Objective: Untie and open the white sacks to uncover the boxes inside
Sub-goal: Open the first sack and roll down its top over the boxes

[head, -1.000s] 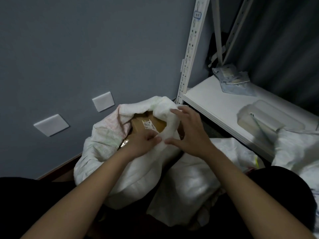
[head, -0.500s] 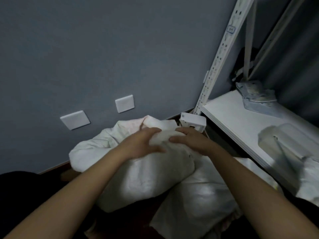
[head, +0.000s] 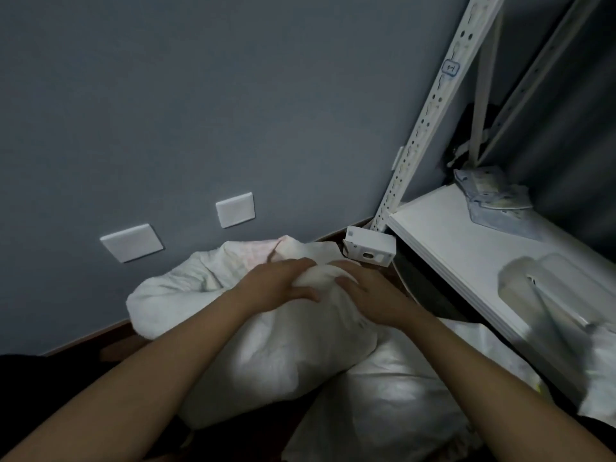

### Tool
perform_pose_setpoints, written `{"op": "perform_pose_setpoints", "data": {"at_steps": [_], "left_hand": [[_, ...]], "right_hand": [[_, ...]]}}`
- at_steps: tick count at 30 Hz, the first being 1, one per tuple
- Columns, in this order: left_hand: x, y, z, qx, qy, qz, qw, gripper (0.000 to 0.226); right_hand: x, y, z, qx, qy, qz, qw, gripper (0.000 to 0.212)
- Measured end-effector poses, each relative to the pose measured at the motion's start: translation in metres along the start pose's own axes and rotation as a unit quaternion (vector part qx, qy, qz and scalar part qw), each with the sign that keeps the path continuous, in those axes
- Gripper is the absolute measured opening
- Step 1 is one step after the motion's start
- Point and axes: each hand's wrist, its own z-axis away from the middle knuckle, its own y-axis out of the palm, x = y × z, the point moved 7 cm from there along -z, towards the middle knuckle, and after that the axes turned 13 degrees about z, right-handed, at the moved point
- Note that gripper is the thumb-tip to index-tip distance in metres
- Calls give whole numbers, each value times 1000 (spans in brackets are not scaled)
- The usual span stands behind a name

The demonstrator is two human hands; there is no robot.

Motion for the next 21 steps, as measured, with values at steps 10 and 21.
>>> {"op": "perform_pose_setpoints", "data": {"at_steps": [10, 21], "left_hand": [[-4, 12, -22, 112, 19, 77, 991, 56], [-22, 13, 3, -59, 234, -68, 968, 33]], "right_hand": [[-9, 26, 25, -103, -228, 475, 844, 63], [-13, 39, 4, -20, -64, 34, 997, 40]]}}
